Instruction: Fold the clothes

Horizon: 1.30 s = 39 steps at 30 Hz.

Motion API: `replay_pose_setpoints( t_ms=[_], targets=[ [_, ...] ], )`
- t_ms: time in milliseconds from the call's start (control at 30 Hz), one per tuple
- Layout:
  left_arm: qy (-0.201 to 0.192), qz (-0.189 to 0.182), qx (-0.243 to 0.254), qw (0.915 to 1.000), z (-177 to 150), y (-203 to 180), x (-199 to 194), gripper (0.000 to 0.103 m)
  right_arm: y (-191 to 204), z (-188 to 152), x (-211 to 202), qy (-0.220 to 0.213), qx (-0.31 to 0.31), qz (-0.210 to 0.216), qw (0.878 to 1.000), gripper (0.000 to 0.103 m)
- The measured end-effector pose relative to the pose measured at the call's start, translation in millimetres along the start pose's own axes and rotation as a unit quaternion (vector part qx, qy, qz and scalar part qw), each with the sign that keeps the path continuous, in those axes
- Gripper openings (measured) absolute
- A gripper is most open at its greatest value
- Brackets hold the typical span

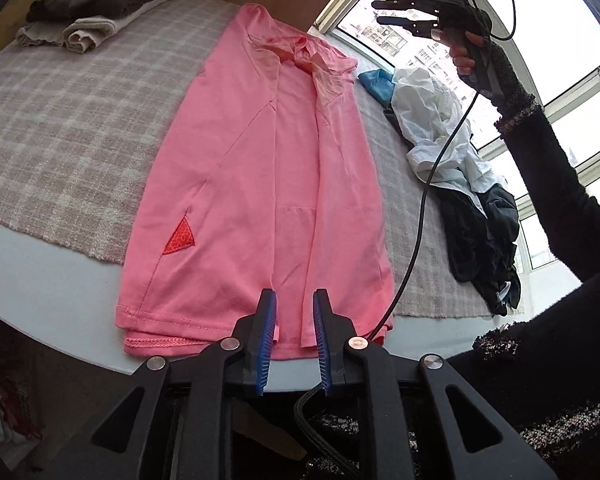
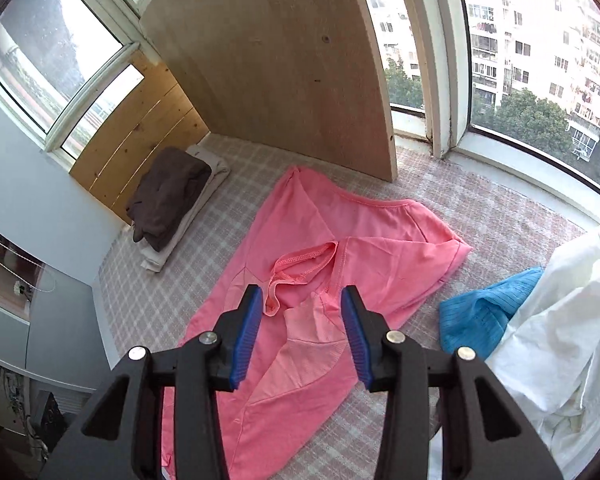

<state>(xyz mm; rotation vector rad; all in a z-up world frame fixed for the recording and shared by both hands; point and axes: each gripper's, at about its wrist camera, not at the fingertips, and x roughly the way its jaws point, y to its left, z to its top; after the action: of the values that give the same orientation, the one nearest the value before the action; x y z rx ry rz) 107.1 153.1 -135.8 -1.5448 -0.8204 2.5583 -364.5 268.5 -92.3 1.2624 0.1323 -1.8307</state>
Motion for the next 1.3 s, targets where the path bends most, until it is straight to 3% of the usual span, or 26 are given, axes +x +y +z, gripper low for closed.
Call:
replay_pose_setpoints(
  t_ms=[33, 67, 100, 167, 233, 400, 533, 733, 933, 1033, 1067, 1100, 1167, 1300],
  targets=[
    [-0.004, 0.007, 0.023, 0.9997, 17, -5, -2, 0.02, -11, -2, -1, 0.0, 0.004, -0.015, 1.0, 0.024],
    [-0.007, 0.013, 0.046, 0.9988, 34, -10, -5, 0.022, -23, -5, -3, 0.0, 0.008, -0.029, 1.0, 0.021],
    [-0.011, 0.02, 0.069, 0.9974, 52, -16, -7, 0.028, -33, -7, 1, 0.007, 0.014, -0.036, 0.999, 0.021],
    [-0.017, 0.032, 0.114, 0.9928, 86, -27, -9, 0.029, -53, -8, 14, 0.027, 0.017, -0.056, 0.998, 0.022],
    [-0.014, 0.037, 0.159, 0.9865, 122, -44, 12, 0.032, -72, -7, 27, 0.04, 0.024, -0.072, 0.996, 0.028],
    [0.006, 0.041, 0.227, 0.9731, 211, -74, 83, 0.032, -105, -3, 54, 0.051, 0.044, -0.086, 0.994, 0.028],
    [0.013, 0.057, 0.254, 0.9655, 283, -81, 138, 0.032, -119, 3, 78, 0.075, 0.025, -0.1, 0.992, 0.03],
    [0.043, 0.088, 0.267, 0.9587, 373, -76, 216, 0.035, -137, 12, 89, 0.083, 0.021, -0.065, 0.994, 0.034],
    [0.112, 0.096, 0.295, 0.944, 406, -68, 281, 0.035, -151, 15, 91, 0.075, 0.023, -0.045, 0.996, 0.035],
    [0.138, 0.094, 0.306, 0.9373, 406, -67, 296, 0.024, -157, 14, 92, 0.077, 0.026, -0.041, 0.996, 0.036],
    [0.133, 0.091, 0.323, 0.9325, 403, -71, 295, 0.021, -158, 14, 94, 0.079, 0.025, -0.044, 0.996, 0.036],
    [0.129, 0.088, 0.338, 0.9282, 401, -74, 294, 0.003, -159, 14, 94, 0.079, 0.028, -0.044, 0.996, 0.036],
    [0.119, 0.09, 0.346, 0.9261, 400, -80, 286, 0.003, -158, 14, 95, 0.077, 0.027, -0.034, 0.996, 0.036],
    [0.085, 0.07, 0.339, 0.9344, 401, -85, 257, 0.002, -155, 17, 97, 0.07, 0.019, -0.04, 0.997, 0.036]
  ],
)
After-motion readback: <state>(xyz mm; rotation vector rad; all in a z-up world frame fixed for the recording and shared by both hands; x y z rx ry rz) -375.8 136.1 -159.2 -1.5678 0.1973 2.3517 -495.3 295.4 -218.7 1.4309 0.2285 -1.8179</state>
